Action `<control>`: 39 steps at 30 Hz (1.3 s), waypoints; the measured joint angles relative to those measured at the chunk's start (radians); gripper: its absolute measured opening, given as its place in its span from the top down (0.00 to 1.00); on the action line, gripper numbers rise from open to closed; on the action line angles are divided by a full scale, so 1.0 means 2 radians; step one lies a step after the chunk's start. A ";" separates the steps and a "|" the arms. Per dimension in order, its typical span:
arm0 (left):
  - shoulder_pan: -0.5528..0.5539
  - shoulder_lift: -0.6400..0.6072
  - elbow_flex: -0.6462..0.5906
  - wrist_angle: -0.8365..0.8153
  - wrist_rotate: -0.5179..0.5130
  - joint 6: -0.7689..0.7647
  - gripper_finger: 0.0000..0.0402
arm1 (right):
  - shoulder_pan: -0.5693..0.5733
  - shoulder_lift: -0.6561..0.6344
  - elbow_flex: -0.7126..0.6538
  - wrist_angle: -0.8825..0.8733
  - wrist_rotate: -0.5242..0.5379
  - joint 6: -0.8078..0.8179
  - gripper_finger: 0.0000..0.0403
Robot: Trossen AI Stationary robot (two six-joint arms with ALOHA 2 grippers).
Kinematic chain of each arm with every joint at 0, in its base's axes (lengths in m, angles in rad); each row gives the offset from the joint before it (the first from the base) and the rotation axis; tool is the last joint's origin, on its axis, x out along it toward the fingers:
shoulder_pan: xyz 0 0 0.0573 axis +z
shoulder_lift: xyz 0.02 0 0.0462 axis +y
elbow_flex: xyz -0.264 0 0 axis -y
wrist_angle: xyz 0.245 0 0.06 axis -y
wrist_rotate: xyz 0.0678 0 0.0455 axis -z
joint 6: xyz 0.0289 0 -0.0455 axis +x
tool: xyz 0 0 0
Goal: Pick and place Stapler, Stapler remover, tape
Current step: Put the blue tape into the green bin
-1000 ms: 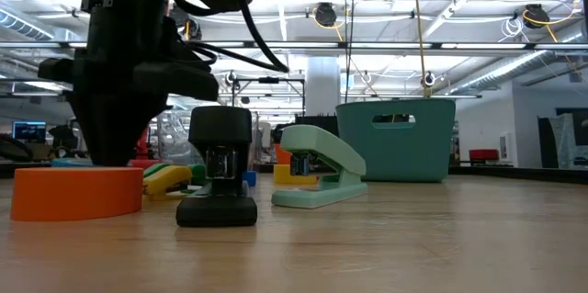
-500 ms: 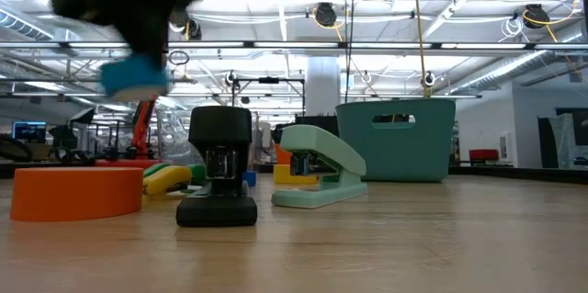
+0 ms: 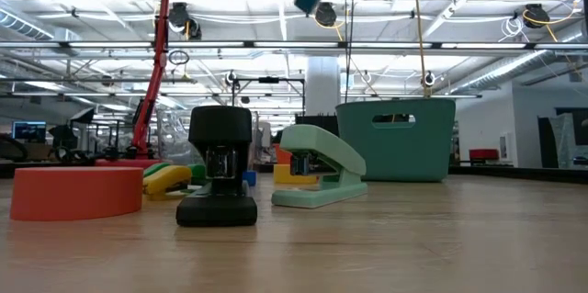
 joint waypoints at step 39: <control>0.201 0.339 0.388 -0.146 0.299 0.342 0.93 | -0.068 -0.023 0.000 0.033 0.156 0.015 0.99</control>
